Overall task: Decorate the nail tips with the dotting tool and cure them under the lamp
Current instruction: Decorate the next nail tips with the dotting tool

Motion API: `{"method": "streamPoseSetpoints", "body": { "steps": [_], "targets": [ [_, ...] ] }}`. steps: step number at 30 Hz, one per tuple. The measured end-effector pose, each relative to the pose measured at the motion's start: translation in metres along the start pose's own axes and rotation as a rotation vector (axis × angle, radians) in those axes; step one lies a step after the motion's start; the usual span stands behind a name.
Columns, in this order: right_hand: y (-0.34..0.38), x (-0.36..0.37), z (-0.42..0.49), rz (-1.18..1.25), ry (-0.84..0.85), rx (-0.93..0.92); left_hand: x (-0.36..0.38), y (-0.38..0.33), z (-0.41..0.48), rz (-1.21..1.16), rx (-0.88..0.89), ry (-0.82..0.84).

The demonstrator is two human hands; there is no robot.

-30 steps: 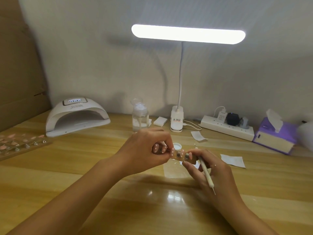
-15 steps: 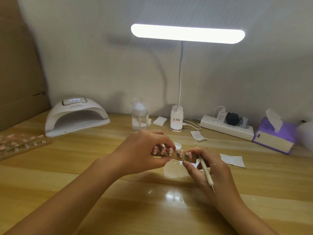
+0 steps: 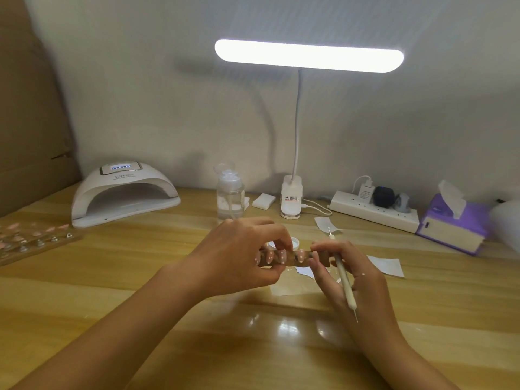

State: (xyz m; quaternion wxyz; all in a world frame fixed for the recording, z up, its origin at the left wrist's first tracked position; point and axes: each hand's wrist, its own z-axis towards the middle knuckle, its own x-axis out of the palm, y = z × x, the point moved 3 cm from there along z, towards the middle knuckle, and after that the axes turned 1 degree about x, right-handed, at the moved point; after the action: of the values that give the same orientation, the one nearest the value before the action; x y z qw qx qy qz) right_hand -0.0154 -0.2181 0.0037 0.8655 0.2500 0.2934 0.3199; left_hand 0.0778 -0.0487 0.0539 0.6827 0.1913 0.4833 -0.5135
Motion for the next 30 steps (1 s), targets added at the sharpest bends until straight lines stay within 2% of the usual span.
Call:
{"method": "streamPoseSetpoints", "body": {
  "steps": [11,20,30],
  "targets": [
    [-0.004,-0.001,-0.003,-0.013,0.019,0.039,0.001,0.01,-0.002,0.015,-0.085,0.073],
    [-0.005,0.001,-0.001,-0.022,0.032,0.149,-0.019,0.071,-0.015,0.069,-0.385,0.268],
    [-0.01,0.005,-0.002,-0.071,0.082,0.193,-0.014,0.1,-0.028,0.062,-0.503,0.352]
  ]
}}
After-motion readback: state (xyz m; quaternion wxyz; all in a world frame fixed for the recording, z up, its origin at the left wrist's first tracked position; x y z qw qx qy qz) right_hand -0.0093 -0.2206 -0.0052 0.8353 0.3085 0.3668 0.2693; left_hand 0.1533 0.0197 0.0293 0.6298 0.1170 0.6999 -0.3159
